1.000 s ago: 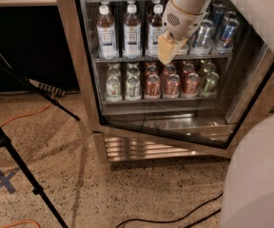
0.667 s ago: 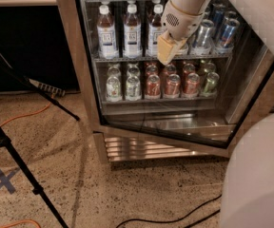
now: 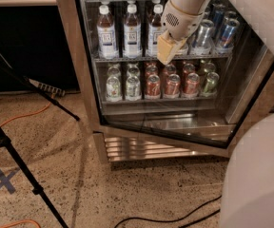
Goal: Close left fridge door
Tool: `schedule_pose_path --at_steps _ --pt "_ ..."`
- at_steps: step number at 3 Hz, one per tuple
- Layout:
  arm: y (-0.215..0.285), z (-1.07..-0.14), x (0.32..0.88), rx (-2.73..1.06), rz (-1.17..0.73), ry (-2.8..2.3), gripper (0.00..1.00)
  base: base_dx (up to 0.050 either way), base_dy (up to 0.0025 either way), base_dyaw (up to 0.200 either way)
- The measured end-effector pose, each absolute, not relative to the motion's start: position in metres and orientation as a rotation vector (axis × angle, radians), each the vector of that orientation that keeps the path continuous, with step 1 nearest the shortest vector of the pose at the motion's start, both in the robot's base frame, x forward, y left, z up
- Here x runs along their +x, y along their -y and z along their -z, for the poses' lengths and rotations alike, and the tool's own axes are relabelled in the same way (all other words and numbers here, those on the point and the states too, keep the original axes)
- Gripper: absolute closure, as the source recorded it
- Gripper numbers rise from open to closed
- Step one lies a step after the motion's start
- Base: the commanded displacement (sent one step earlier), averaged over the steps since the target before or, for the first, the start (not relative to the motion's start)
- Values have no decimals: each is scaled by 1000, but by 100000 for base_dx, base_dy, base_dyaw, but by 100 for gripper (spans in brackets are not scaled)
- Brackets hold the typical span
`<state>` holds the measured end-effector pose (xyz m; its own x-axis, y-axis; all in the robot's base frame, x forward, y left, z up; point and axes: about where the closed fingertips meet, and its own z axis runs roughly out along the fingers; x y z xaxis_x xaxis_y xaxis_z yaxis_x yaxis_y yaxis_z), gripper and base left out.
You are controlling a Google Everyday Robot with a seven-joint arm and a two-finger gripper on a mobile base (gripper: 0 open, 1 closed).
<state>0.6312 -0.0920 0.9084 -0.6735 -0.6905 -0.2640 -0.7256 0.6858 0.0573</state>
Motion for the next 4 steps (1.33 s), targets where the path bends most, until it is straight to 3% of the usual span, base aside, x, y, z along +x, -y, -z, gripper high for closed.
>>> schedule_pose_path --at_steps 2,3,4 --pt "92 -908 631 -1141 -232 -2676 12 0 0 0" --pt "92 -908 631 -1141 -232 -2676 0 0 0 0" --pt "92 -908 631 -1141 -232 -2676 0 4949 1 -21"
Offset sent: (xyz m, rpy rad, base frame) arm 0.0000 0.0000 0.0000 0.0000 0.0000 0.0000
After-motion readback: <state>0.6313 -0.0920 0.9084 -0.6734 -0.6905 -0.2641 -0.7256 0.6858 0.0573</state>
